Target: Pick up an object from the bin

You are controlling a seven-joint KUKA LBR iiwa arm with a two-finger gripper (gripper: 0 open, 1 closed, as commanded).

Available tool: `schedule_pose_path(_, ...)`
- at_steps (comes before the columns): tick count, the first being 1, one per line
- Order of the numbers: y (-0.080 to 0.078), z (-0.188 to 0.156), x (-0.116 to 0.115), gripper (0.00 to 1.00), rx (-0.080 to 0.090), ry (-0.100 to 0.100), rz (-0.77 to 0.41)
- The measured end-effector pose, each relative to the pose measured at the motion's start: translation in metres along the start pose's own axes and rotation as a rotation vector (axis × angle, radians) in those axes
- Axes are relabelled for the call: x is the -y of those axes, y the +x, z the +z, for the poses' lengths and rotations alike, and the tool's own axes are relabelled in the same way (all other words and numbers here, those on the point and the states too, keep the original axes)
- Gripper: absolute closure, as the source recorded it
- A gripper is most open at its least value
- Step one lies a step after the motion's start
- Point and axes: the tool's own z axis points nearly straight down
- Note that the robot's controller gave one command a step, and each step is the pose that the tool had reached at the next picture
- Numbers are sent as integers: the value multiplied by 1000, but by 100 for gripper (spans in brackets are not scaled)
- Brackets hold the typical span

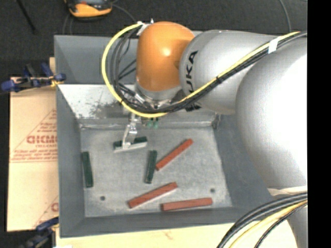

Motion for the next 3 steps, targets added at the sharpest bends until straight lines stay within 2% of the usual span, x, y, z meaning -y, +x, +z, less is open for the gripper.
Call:
schedule_pose_path(1, -23, 83, 35, 100, 6, -7, -241)
schedule_pose_path(3, -22, 79, 34, 100, 21, -6, -237)
